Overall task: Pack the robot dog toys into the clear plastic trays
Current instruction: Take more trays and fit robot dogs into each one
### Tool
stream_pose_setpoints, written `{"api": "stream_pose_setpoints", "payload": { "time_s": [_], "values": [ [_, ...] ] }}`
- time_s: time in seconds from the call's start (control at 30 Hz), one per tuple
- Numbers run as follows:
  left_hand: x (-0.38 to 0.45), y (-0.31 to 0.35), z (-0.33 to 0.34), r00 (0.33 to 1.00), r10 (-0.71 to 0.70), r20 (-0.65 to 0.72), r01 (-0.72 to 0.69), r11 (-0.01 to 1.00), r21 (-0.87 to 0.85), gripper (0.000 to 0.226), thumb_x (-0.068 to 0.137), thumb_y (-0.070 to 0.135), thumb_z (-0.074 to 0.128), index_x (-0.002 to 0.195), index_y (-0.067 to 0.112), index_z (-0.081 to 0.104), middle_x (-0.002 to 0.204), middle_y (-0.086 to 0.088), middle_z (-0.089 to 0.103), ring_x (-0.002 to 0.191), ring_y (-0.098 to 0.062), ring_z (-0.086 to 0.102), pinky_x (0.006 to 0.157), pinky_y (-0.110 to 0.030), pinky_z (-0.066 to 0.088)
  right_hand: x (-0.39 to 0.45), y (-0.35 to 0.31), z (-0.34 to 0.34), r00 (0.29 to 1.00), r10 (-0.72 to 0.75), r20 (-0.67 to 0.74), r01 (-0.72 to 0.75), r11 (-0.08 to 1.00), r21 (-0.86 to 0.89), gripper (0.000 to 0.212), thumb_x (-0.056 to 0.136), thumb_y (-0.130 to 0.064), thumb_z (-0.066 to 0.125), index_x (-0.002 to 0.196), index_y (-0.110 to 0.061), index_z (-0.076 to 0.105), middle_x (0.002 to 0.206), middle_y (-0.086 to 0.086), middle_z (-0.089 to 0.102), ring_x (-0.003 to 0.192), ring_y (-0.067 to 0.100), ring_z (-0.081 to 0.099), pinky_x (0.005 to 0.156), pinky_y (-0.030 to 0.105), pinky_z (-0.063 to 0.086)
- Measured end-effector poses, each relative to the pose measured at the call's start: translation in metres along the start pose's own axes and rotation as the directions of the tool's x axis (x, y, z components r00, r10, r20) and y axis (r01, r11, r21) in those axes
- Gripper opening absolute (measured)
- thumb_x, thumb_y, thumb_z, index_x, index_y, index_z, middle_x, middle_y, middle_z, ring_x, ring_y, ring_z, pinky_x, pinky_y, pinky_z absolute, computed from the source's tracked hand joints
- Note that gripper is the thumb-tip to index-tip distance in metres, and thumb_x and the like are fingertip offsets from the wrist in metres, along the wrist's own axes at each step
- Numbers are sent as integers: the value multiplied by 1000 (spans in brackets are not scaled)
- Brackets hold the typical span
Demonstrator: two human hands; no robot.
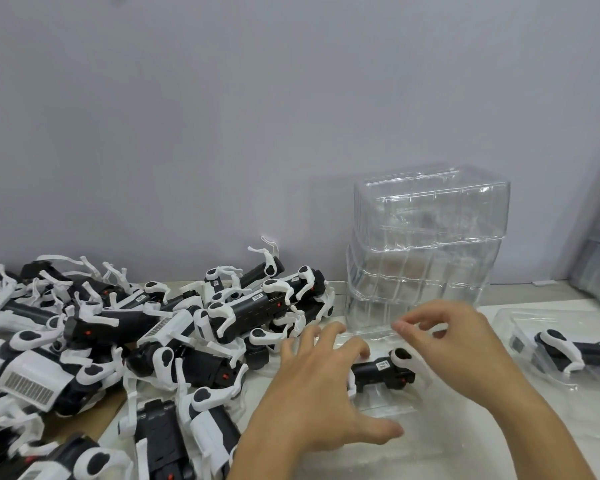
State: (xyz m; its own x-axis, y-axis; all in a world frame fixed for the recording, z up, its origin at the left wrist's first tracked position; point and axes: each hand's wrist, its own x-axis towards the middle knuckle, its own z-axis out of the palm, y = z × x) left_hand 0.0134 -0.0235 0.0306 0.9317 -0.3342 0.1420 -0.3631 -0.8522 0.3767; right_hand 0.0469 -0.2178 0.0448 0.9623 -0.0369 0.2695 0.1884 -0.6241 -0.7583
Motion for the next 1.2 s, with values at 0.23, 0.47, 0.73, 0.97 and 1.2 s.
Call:
{"api": "stream_pose_setpoints", "payload": {
  "time_s": [0.23,0.47,0.73,0.97,1.2],
  "values": [
    [0,18,-23,965,184,-189,-164,980,116,80,57,78,65,127,46,44,150,17,18,139,-10,6,116,-40,10,-3,-28,-46,953,-121,-276,194,948,253,6,80,-33,77,78,-39,77,78,-16,73,73,0,67,63,7,49],
    [2,18,-37,823,292,-487,-194,951,243,74,57,74,67,119,36,57,149,-2,41,135,-29,36,107,-61,31,-6,-42,-54,891,-149,-428,312,887,341,4,81,-31,73,78,-30,75,83,-10,74,82,9,67,69,7,50],
    [-1,11,-39,808,112,-579,-197,977,-86,73,57,75,69,123,47,56,153,19,29,143,-12,22,112,-44,26,-4,-43,-45,870,-131,-476,341,857,387,18,96,-21,63,89,-33,75,94,-9,74,93,11,65,77,20,53],
    [-3,-7,-53,730,-283,-622,-238,748,-619,67,53,69,76,116,49,65,142,24,49,134,4,41,106,-43,45,-7,-48,-42,882,-119,-456,336,837,431,22,96,-23,61,93,-39,76,100,-14,74,98,7,66,89,39,49],
    [-16,-13,-76,755,-488,-438,-429,137,-893,74,59,73,74,114,24,71,122,-8,68,110,-34,67,83,-56,57,-7,-56,-31,912,-149,-382,327,828,456,21,84,-40,57,95,-40,76,99,-12,74,97,12,66,86,36,50]
  ]
}}
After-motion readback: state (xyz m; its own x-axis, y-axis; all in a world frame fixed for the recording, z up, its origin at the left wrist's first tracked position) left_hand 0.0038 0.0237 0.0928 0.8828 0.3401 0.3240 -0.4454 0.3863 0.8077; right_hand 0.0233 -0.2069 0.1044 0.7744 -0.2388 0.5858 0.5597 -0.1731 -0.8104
